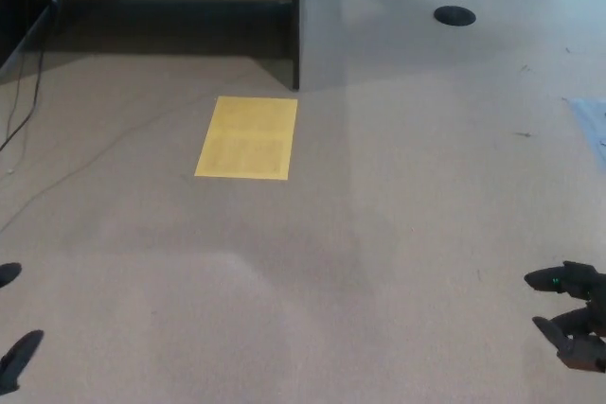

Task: A person is holding a plastic bag and the robot extends its left hand to grab the bag by hooking its thumb into the holes at the top and brings its hand down by its side. Then it extends its arm again to hand the plastic bag back to the person.

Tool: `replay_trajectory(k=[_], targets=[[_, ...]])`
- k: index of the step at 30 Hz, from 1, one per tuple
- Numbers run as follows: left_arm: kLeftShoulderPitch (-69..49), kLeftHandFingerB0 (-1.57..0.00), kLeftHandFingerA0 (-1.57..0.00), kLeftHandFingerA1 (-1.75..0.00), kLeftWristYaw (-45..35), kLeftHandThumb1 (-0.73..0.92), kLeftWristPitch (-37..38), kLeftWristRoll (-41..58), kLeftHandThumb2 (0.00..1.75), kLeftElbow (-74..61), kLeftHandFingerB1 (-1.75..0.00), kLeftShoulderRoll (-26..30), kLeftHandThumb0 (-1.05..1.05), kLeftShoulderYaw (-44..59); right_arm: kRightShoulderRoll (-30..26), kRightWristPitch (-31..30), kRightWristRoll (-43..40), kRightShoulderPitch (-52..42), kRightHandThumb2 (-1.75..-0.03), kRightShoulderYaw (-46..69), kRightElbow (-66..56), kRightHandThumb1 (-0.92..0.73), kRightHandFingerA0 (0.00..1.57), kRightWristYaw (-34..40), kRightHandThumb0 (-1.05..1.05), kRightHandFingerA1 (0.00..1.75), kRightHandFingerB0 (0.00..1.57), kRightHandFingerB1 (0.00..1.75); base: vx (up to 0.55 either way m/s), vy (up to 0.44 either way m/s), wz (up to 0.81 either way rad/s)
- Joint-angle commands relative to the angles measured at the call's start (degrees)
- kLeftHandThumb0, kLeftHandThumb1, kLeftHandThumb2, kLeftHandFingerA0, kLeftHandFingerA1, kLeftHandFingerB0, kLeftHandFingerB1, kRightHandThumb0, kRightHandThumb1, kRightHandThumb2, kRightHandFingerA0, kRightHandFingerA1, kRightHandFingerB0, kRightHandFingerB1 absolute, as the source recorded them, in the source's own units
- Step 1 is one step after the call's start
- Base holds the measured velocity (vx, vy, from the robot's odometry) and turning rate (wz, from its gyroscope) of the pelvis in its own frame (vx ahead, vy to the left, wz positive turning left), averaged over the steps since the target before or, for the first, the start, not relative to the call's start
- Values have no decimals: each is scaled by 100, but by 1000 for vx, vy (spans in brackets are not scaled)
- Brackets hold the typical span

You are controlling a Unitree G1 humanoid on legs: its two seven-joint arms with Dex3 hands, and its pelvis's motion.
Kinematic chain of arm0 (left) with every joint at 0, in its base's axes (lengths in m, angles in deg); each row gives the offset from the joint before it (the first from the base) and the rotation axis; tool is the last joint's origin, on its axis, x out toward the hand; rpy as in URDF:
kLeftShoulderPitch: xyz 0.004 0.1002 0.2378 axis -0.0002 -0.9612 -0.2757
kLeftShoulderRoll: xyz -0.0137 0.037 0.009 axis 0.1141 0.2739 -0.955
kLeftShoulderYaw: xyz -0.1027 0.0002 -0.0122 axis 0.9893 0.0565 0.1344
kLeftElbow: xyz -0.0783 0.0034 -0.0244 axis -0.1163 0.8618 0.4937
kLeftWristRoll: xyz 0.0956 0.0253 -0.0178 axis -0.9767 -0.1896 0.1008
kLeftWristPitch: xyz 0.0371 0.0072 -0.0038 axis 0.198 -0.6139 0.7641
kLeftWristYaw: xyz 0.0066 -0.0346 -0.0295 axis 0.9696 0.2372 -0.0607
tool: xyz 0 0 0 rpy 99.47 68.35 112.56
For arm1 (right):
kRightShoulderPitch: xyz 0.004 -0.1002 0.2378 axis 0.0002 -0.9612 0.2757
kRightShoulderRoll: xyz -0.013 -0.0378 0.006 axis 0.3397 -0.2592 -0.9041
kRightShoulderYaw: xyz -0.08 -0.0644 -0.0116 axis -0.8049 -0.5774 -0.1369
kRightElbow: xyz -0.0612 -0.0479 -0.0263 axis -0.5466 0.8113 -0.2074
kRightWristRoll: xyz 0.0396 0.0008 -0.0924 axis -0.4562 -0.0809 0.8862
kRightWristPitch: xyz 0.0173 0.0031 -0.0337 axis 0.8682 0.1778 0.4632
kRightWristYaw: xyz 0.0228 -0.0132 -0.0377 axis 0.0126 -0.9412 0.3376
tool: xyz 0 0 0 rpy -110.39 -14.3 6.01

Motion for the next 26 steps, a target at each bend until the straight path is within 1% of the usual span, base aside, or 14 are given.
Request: replay_trajectory(k=[1,2,3,4,5,6,8,9,10,13,17,18,23,26], targets=[[-502,-28,-36,-50,-339,52,295,533,83,-51,-44,3,-52,50,36,-127,-47,-454,-60,-41,-118,-68,72,-2,-35,45,38,35,0,0,0],[-672,-26,-38,-52,-336,52,343,532,85,-93,-45,5,-49,31,34,-295,35,-562,-62,-117,-149,-70,78,20,-41,47,32,33,0,0,0],[-903,-26,-38,-52,-349,51,339,551,84,-214,-45,-6,-48,12,14,-617,169,-688,-62,-251,-208,-72,72,13,-47,46,30,32,0,0,0],[-950,-26,-38,-52,-354,51,330,558,84,-248,-45,-9,-48,8,8,-693,195,-713,-62,-282,-227,-72,72,8,-47,46,30,32,0,0,0],[-1081,-27,-37,-51,-362,52,350,561,83,-292,-45,0,-50,-17,-8,-1144,268,-768,-63,-393,-325,-77,66,-108,-53,49,29,32,0,0,0],[-1181,-29,-34,-49,-407,51,389,615,82,-303,-45,-13,-50,-15,-11,-1308,274,-859,-66,-443,-405,-74,56,-167,-57,45,26,32,0,0,0],[-1422,-31,-27,-46,-515,51,421,709,82,-332,-46,-75,-52,-26,-30,-1474,233,-1149,-64,-478,-584,-80,35,-282,-56,37,27,31,0,0,0],[-1478,-31,-27,-46,-568,51,415,758,82,-344,-46,-102,-52,-22,-45,-1557,215,-1220,-64,-488,-649,-80,35,-358,-56,37,27,31,0,0,0],[-1590,-31,-27,-46,-582,50,428,767,81,-388,-46,-125,-51,-45,-61,-1675,137,-1347,-64,-473,-760,-81,32,-517,-56,36,26,30,0,0,0],[-1844,-29,-31,-49,-489,50,496,678,82,-420,-46,-151,-49,-118,-99,-1772,130,-1647,-64,-524,-865,-81,33,-638,-59,37,27,31,0,0,0],[-2109,-30,-28,-47,-521,50,468,661,81,-510,-46,-150,-50,-209,-154,-1775,89,-2110,-64,-533,-1194,-81,33,-747,-59,36,28,31,0,0,0],[-2153,-30,-29,-48,-504,51,500,647,82,-521,-46,-140,-50,-236,-145,-1828,95,-2175,-64,-538,-1234,-80,33,-753,-59,36,29,31,0,0,0],[-2184,-31,-29,-48,-472,50,625,637,81,-470,-47,-118,-51,-332,-139,-1999,61,-2386,-64,-493,-1463,-80,32,-806,-58,35,28,30,0,0,0],[-2164,-30,-30,-48,-459,52,538,625,83,-471,-46,-110,-52,-369,-127,-2038,37,-2365,-64,-461,-1440,-79,32,-811,-58,35,28,30,0,0,0]])
